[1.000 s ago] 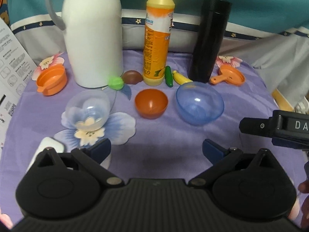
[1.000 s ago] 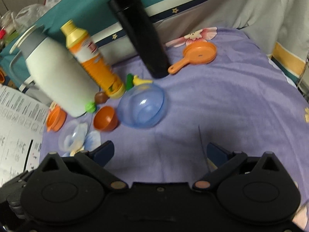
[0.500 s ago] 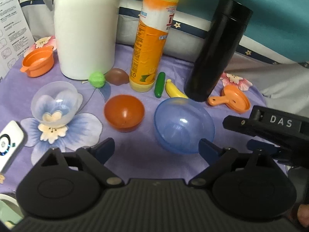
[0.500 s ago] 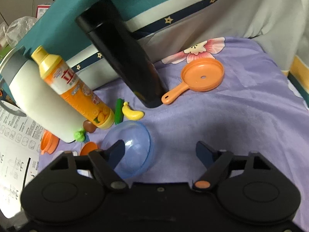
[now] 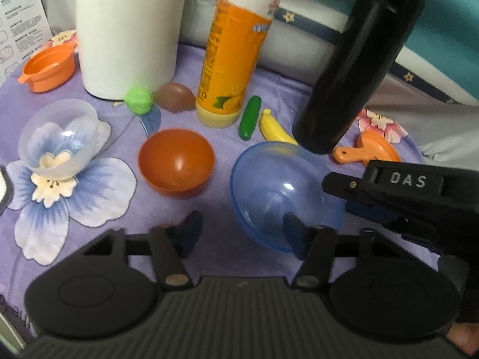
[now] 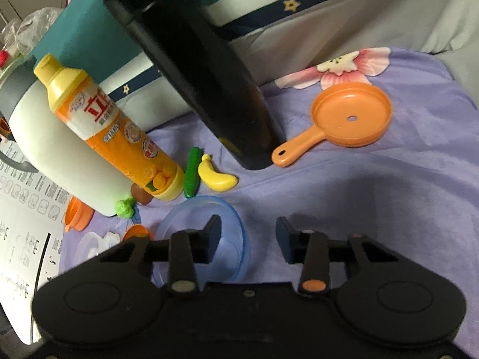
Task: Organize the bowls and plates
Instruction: 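Move both grippers to the blue bowl and close on its rim, then lift the blue bowl with both grippers and lower it beside the plate stack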
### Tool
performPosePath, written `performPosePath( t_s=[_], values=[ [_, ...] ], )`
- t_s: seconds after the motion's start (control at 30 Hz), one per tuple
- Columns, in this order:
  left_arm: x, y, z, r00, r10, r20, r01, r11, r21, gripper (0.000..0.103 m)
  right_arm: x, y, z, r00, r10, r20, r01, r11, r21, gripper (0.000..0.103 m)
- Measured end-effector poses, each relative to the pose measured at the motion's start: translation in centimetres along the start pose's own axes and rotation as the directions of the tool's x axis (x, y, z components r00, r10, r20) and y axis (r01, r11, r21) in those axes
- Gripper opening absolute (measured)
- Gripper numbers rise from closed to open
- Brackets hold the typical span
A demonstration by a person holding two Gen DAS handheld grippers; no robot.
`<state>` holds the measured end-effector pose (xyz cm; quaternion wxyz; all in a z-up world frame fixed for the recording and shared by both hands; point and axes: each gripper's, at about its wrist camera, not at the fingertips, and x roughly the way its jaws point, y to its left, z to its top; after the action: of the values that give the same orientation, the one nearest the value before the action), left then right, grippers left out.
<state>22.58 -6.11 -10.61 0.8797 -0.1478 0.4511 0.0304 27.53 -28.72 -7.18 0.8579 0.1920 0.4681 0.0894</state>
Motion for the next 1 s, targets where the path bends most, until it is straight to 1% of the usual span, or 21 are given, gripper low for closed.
performPosePath(
  t_s=[0.07,0.13,0.17,0.2,0.23,0.27,0.43,0.63,0.87,1.0],
  values=[
    [0.4,0.1,-0.1,1.0,-0.01,-0.014,0.01,1.0,0.003,0.041,0.5,0.2,-0.2,1.0,0.003,-0.009,-0.003,1.0,-0.004,0.03],
    [0.7,0.1,-0.2,1.0,-0.015,-0.017,0.015,1.0,0.01,0.038,1.0,0.3,-0.3,1.0,0.003,-0.017,-0.003,1.0,-0.005,0.022],
    [0.8,0.1,-0.2,1.0,-0.019,-0.02,0.019,1.0,0.015,0.031,1.2,0.4,-0.4,1.0,0.001,-0.019,-0.001,1.0,-0.005,0.02],
    [0.9,0.2,-0.2,0.999,-0.023,-0.024,0.023,1.0,0.02,0.023,1.5,0.5,-0.6,1.0,-0.002,-0.019,0.002,1.0,-0.005,0.015],
    [1.0,0.1,-0.2,0.999,-0.026,-0.033,0.027,0.999,0.029,0.021,1.7,0.5,-0.7,1.0,-0.003,-0.019,0.003,1.0,-0.003,0.012],
    [1.1,0.1,-0.2,0.999,-0.033,-0.029,0.034,0.999,0.033,0.02,1.8,0.6,-0.9,1.0,-0.003,-0.02,0.003,1.0,0.0,0.012],
    [0.6,0.0,-0.6,0.999,-0.016,-0.044,0.019,0.996,0.083,0.019,1.3,0.9,-1.9,1.0,-0.013,-0.013,0.013,1.0,0.011,0.012],
    [-1.3,0.1,-1.4,0.997,-0.027,-0.069,0.039,0.984,0.174,0.02,-1.1,1.2,-3.0,1.0,-0.008,-0.009,0.009,0.999,0.034,0.012],
    [-5.3,0.8,-2.6,0.997,-0.043,-0.064,0.058,0.961,0.272,0.02,-4.4,2.2,-5.1,1.0,-0.008,-0.017,0.009,0.999,0.052,0.012],
    [-7.9,1.9,-3.5,0.996,-0.057,-0.072,0.076,0.946,0.314,0.02,-6.6,3.1,-6.6,1.0,-0.003,-0.014,0.004,0.998,0.059,0.012]
  ],
)
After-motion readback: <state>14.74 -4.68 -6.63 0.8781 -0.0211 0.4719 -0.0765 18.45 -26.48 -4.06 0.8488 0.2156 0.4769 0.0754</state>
